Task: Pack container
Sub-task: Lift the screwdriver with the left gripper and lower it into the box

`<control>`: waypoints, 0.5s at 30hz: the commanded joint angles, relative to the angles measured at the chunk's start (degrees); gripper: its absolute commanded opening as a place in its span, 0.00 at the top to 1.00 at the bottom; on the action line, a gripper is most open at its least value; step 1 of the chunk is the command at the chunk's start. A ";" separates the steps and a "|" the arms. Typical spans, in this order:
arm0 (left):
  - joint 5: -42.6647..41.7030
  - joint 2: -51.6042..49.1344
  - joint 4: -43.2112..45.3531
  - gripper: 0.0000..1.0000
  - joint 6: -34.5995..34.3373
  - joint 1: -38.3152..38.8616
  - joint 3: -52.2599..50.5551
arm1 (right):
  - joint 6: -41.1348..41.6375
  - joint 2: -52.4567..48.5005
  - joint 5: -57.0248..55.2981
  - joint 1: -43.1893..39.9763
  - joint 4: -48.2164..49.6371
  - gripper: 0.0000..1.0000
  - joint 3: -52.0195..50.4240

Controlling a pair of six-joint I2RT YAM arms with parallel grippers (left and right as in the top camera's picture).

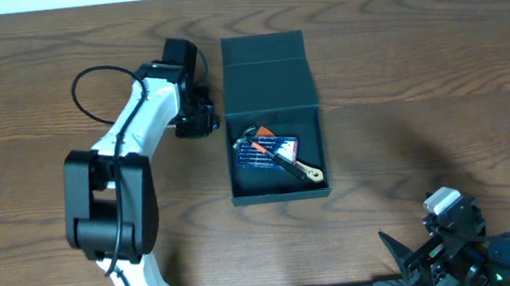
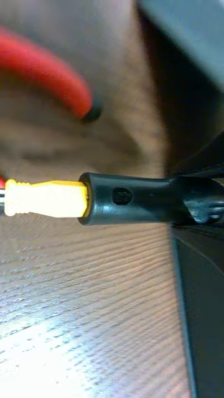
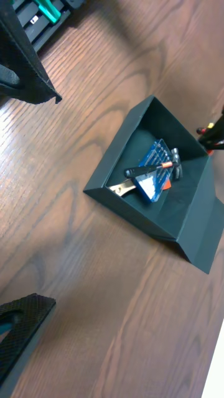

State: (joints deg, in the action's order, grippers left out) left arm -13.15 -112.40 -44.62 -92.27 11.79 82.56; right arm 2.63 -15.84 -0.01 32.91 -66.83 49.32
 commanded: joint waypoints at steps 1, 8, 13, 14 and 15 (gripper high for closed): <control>1.22 3.87 -0.35 0.86 1.16 0.42 0.83 | 0.98 0.13 -0.17 -0.31 -0.07 0.01 -0.04; 5.66 11.52 -0.35 0.86 1.14 5.29 0.83 | 0.98 0.13 -0.17 -0.28 -0.07 0.01 -0.04; 9.44 16.35 -0.33 0.86 1.05 12.33 0.83 | 0.98 0.13 -0.17 -0.31 -0.07 0.01 -0.04; 9.84 16.94 -0.33 0.86 0.76 14.12 0.83 | 0.98 0.13 -0.17 -0.31 -0.09 0.01 -0.04; 10.01 17.18 -0.31 0.86 0.20 15.58 0.83 | 0.98 0.13 -0.17 -0.31 -0.07 0.01 -0.04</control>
State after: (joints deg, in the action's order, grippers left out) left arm -6.59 -96.62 -44.64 -91.53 23.79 82.56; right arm 2.63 -15.84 -0.01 32.91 -66.85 49.32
